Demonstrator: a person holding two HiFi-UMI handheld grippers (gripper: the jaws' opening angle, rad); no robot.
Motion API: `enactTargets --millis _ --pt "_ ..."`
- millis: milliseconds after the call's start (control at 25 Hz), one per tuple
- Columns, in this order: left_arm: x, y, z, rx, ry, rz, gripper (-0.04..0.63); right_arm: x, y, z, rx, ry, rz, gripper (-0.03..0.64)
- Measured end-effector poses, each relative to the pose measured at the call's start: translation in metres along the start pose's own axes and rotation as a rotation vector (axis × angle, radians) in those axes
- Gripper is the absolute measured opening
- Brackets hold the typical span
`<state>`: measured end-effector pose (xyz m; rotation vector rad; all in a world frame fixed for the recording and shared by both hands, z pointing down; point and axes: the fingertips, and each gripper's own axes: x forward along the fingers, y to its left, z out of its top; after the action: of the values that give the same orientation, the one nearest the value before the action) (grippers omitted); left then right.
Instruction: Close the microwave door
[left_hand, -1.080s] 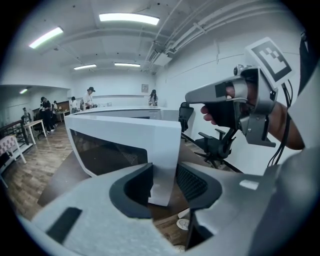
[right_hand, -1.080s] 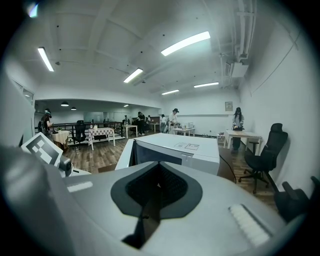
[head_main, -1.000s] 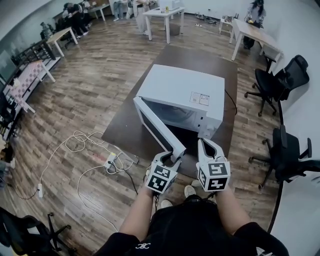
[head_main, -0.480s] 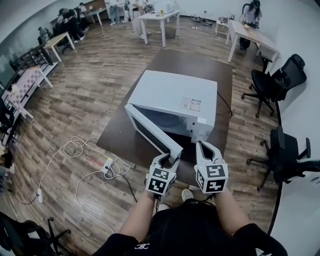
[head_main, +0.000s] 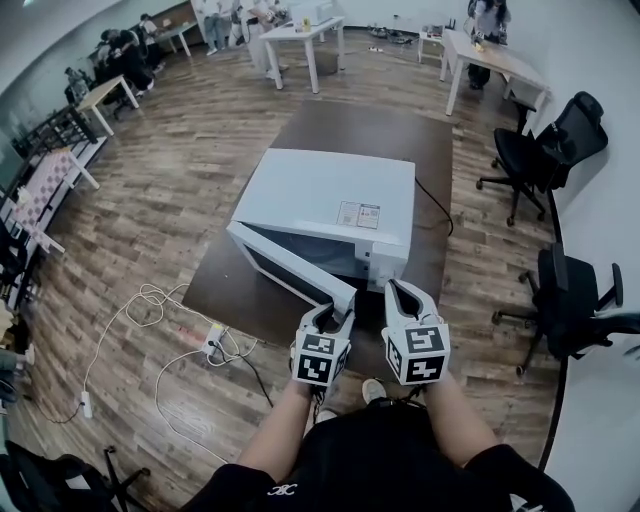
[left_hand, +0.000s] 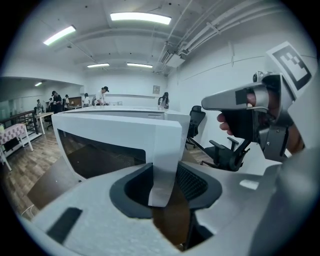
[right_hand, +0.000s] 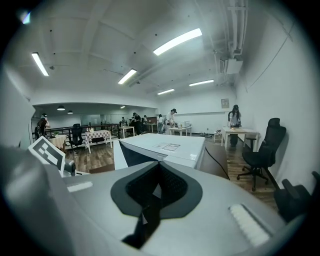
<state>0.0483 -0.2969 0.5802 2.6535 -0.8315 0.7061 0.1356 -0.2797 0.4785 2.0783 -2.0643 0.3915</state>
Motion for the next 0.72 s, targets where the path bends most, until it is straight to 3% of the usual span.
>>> enactTargets --millis 720 --pt "0.067 0.0 0.042 -0.025 0.005 0.088 0.164 0.02 -0.055 -0.004 0.052 -0.002 -0.01 0.009"
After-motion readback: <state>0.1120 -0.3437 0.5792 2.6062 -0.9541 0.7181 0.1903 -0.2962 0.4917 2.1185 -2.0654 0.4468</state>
